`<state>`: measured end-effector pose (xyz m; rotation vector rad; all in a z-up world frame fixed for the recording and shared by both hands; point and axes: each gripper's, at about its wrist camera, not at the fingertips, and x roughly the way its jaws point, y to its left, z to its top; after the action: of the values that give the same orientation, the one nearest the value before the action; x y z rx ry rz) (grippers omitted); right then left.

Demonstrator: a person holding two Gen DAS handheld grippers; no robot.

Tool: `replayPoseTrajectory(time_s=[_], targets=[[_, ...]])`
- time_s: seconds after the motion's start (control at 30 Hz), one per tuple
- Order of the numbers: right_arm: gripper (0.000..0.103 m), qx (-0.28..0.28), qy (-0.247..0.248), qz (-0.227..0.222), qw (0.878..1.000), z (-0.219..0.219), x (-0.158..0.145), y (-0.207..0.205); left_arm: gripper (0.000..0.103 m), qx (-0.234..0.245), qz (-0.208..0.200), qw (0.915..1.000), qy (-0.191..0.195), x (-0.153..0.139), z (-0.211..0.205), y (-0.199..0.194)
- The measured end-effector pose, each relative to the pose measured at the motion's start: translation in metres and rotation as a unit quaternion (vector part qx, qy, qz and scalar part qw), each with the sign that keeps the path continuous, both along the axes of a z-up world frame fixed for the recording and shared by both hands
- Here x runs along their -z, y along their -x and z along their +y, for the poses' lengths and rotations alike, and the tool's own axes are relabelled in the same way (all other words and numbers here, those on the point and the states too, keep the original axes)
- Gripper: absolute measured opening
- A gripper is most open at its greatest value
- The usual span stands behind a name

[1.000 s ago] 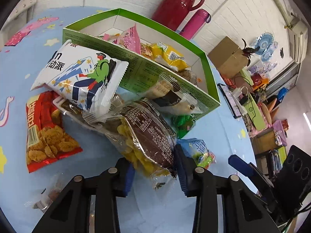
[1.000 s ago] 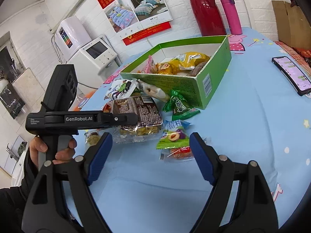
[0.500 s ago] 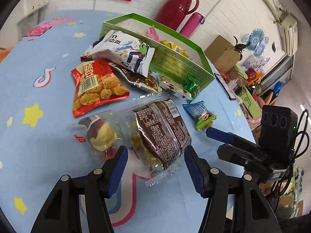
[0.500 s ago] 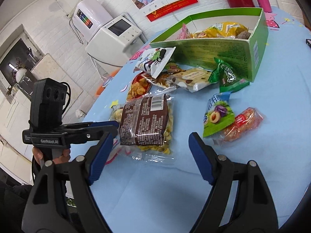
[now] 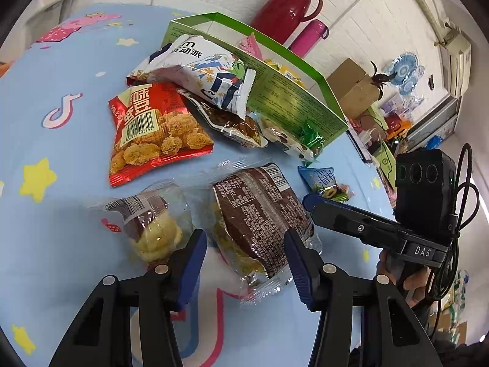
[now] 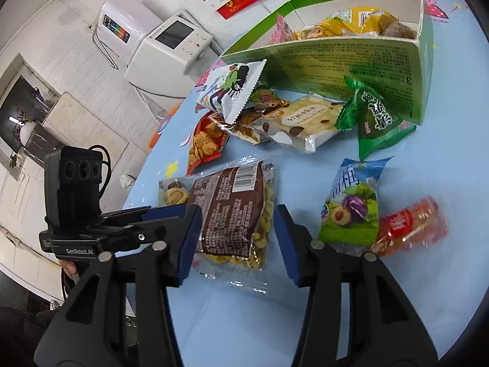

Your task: Organize snacks

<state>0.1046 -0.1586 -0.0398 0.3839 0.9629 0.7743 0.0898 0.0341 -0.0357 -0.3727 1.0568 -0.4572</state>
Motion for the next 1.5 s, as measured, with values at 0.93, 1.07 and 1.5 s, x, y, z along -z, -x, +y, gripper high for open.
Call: replayPoseTrajectory(time_s=[0.93, 1.07, 1.5], targets=[[0.029, 0.054, -0.001, -0.116, 0.992, -0.021, -0.08, 0.009, 0.028, 0.019, -0.126, 0.9919, 0.004, -0.092, -0.035, -0.026], [0.029, 0.086, 0.003, -0.144, 0.986, -0.032, -0.099, -0.011, 0.028, 0.024, -0.142, 0.9895, 0.014, -0.108, -0.046, -0.058], [0.029, 0.14, 0.001, -0.137, 0.981, -0.073, -0.093, -0.098, 0.028, 0.041, -0.132, 0.9904, 0.007, -0.105, -0.084, -0.16]])
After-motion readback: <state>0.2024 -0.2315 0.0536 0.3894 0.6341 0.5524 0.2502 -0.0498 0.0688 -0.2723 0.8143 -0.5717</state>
